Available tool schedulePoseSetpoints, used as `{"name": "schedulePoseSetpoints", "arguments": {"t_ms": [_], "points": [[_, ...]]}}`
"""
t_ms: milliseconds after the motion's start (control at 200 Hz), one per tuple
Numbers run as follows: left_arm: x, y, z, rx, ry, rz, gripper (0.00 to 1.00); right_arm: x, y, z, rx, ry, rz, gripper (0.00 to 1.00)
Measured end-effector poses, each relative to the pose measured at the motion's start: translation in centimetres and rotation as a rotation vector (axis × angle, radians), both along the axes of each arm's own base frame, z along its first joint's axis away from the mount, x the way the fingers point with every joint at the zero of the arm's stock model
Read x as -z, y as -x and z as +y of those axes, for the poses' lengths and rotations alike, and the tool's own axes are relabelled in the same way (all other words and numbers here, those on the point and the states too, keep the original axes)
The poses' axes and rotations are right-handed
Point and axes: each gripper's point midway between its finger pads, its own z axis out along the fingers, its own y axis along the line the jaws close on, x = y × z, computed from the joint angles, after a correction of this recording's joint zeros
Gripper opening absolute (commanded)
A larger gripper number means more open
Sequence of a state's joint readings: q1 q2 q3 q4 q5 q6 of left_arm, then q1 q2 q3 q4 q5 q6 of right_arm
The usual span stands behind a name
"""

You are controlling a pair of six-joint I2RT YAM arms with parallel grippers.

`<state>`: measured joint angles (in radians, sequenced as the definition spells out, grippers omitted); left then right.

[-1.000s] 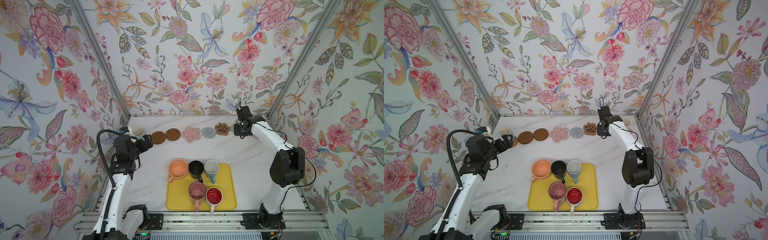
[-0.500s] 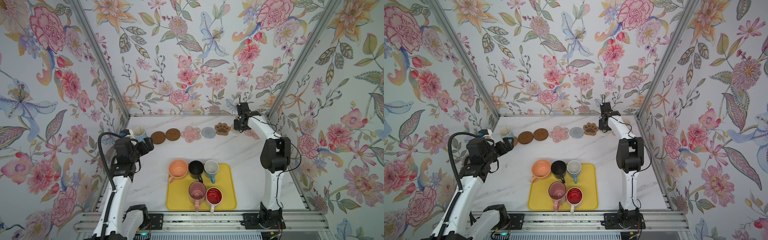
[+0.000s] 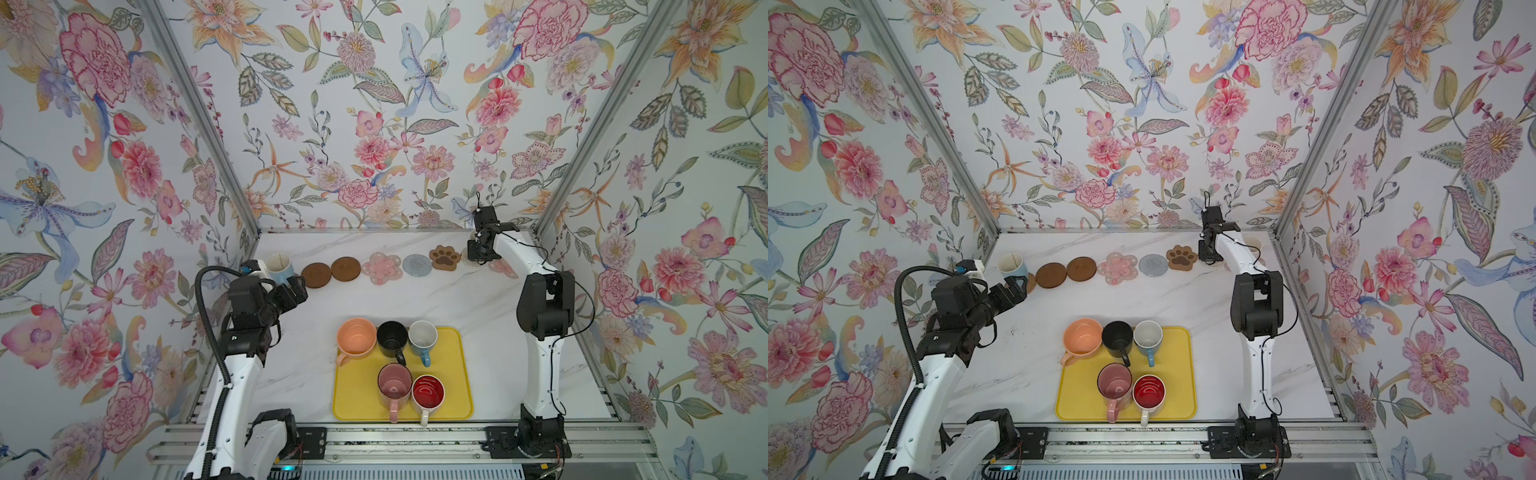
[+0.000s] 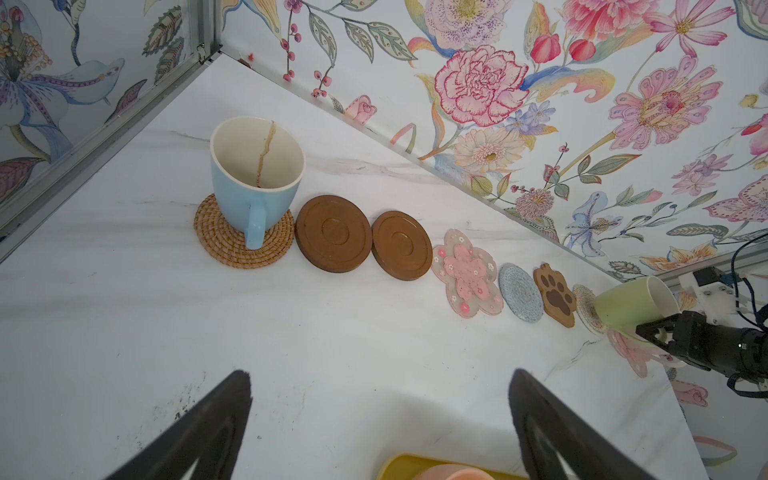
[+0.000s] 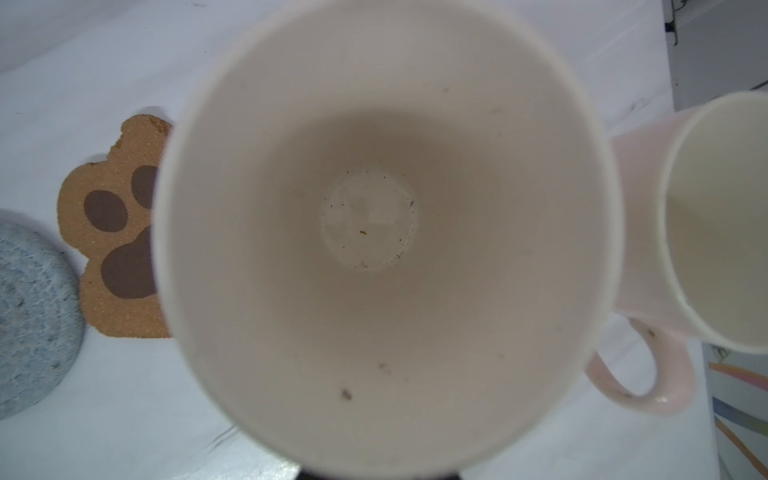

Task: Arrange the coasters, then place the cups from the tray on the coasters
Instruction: 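Carry the green-handled mug farther from the robot toward the paw-print coaster, then lower the mug onto the round coaster and open the right gripper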

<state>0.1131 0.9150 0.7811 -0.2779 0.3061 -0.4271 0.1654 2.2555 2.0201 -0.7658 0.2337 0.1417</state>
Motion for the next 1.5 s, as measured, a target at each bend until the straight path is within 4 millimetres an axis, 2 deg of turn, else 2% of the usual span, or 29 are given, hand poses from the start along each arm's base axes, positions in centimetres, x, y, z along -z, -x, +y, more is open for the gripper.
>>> {"name": "schedulePoseSetpoints", "arguments": {"t_ms": [240,570,1061,1211,1501], "points": [[0.0,0.0,0.0,-0.002,0.000,0.000,0.98,0.1,-0.8,0.1,-0.001,-0.011,-0.011,0.00],[0.0,0.0,0.1,-0.003,-0.001,0.001,0.98,1.4,-0.8,0.2,-0.004,-0.013,0.013,0.00],[0.3,0.2,0.1,-0.004,-0.005,0.015,0.99,1.4,-0.8,0.0,-0.001,-0.019,0.014,0.00],[0.4,0.2,0.1,-0.001,-0.011,0.016,0.98,1.5,-0.8,0.1,-0.005,-0.028,0.015,0.08],[0.4,0.2,0.1,0.000,-0.011,0.017,0.98,1.5,-0.8,0.2,-0.007,-0.034,0.016,0.10]]}}
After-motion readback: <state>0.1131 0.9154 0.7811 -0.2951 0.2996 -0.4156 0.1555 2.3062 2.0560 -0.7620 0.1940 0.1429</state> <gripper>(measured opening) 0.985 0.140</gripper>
